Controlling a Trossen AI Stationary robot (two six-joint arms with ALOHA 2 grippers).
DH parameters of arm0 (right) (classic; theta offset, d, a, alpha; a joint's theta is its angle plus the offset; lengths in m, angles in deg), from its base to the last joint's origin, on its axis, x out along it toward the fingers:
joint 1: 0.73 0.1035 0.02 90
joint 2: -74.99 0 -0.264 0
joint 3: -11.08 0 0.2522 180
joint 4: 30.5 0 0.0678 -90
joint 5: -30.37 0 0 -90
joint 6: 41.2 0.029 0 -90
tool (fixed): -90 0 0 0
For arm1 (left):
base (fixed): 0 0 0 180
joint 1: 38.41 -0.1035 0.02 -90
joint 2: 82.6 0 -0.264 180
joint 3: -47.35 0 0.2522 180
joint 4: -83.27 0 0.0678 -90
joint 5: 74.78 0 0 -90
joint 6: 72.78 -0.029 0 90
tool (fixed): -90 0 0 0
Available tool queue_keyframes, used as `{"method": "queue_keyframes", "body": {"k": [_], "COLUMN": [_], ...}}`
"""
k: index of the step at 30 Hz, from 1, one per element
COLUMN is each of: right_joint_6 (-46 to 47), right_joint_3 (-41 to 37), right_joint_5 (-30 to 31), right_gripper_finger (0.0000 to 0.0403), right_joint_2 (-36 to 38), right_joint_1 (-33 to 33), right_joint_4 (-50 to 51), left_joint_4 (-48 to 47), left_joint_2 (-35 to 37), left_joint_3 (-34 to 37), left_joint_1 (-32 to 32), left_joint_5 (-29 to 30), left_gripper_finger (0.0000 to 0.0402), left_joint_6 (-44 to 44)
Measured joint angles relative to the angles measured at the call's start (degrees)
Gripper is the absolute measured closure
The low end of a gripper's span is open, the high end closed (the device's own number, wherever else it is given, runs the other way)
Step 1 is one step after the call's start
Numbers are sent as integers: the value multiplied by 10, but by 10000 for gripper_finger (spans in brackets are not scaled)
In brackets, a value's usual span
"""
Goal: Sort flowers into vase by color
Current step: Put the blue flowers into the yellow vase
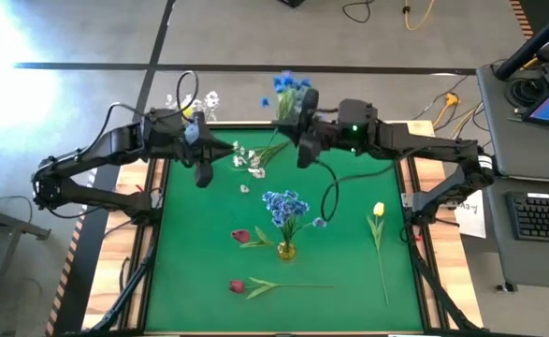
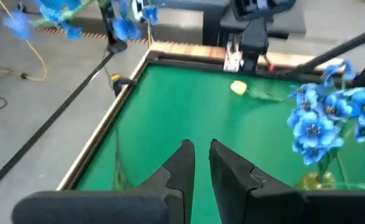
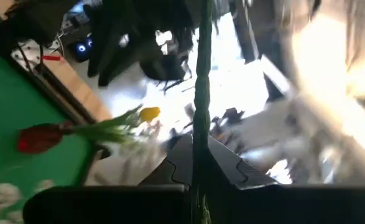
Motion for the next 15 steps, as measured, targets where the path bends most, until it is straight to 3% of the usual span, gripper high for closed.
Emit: {"method": "queue_keyframes", "body": {"k": [4, 8, 12, 15], "right_joint_6": [-122, -313, -493, -568], "right_joint_3": [0, 0, 0, 0], "right_joint_5": [-1, 1, 14, 60], "right_gripper_finger": [390, 390, 390, 390], "right_joint_2": [-12, -26, -51, -74], "right_joint_1": [27, 50, 64, 72], "right_joint_4": [-23, -13, -17, -47], "left_joint_4": [119, 235, 274, 274], "left_joint_2": [44, 76, 87, 87], "left_joint_3": [72, 113, 119, 115], "left_joint_1": [0, 0, 0, 0], "left_joint_5": [1, -11, -78, -89], "left_gripper_finger": [365, 364, 345, 318], "left_joint_6": [33, 74, 87, 86]}}
